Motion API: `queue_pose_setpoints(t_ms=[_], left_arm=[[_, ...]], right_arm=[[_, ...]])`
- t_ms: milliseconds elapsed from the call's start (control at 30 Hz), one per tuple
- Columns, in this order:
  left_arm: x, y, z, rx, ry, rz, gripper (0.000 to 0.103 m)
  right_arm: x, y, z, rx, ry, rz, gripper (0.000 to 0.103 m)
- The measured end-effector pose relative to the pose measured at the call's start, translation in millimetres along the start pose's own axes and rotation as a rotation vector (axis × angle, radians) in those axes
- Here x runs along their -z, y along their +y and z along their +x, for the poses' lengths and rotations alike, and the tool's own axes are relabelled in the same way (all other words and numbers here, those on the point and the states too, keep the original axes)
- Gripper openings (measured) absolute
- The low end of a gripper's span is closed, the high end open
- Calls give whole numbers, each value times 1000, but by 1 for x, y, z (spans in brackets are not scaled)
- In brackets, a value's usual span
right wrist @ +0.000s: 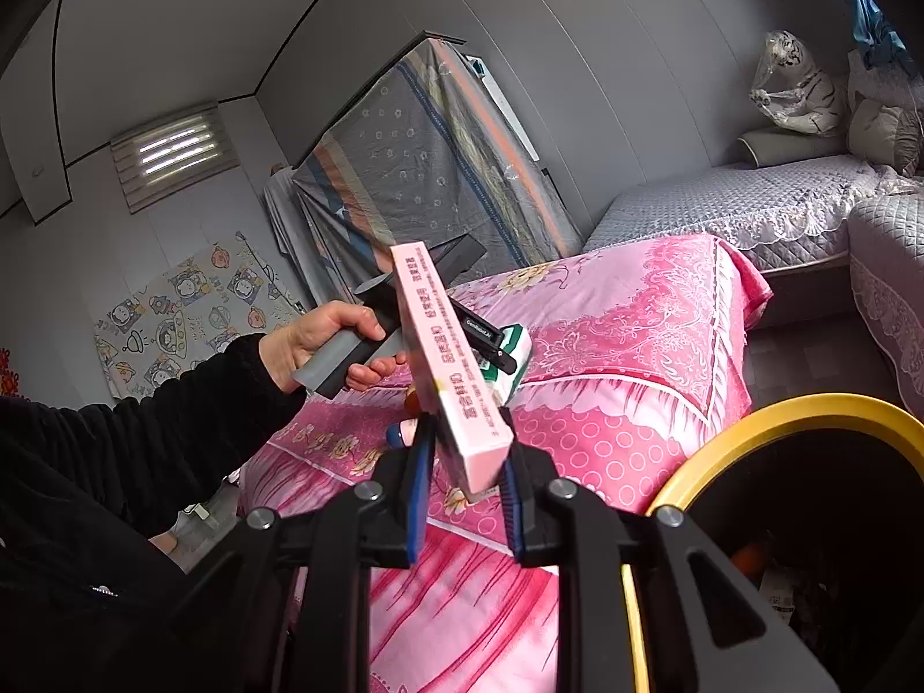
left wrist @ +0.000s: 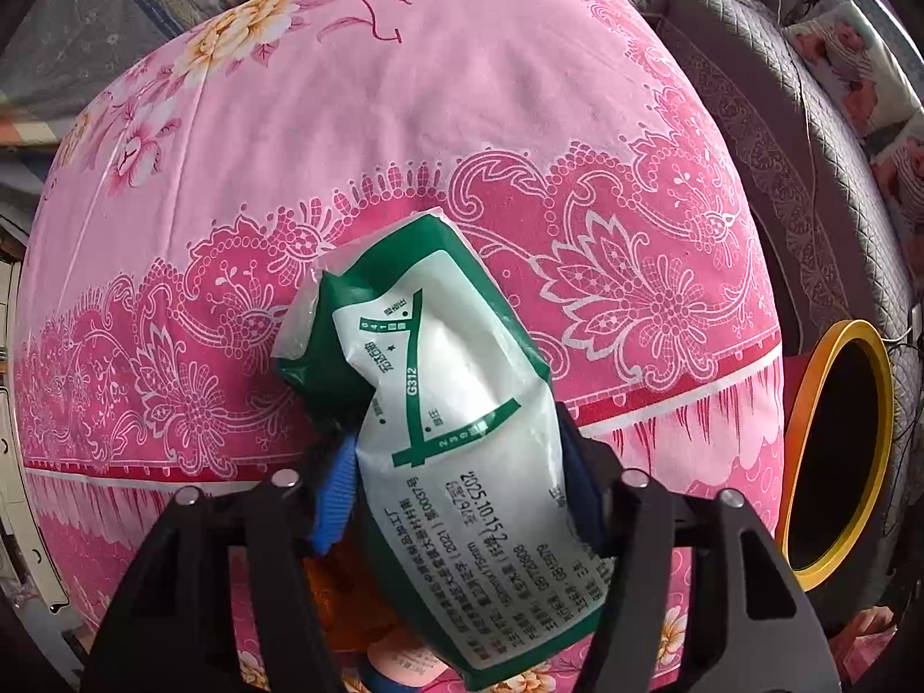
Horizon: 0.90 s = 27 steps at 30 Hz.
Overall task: Collect trash
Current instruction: 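Grasp the green-white wipes pack with the left gripper while the right gripper holds the box, then carry the wipes pack and pink box over the bin and open both grippers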
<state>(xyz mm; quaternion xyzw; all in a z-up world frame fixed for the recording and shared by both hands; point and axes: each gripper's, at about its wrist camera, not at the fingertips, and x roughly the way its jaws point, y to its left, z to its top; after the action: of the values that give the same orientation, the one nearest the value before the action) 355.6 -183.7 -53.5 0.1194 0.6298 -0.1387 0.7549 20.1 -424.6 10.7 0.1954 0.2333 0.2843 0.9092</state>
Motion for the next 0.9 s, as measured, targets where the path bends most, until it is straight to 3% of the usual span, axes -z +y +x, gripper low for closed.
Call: queue_pose_setpoints(t_ms=[133,233,567,700,900], left_arm=[[7,1,-15,-3,-30,36,37],[19,6,-36,45,-72,45,35],[87,49,-141,178,-413,14,35],[130,68,-165,163,-557,-19,35],[179,53,-183,94,-716,-3,36]], right_arm=[[-1,2,1,-8,-3,10,19],[-3,7,4,-10,3,5,19],[-10,31,22,-4,30,-8,19],[-12,36,25,27,23,19,19],[-17,39,18,131,-6,46,19]])
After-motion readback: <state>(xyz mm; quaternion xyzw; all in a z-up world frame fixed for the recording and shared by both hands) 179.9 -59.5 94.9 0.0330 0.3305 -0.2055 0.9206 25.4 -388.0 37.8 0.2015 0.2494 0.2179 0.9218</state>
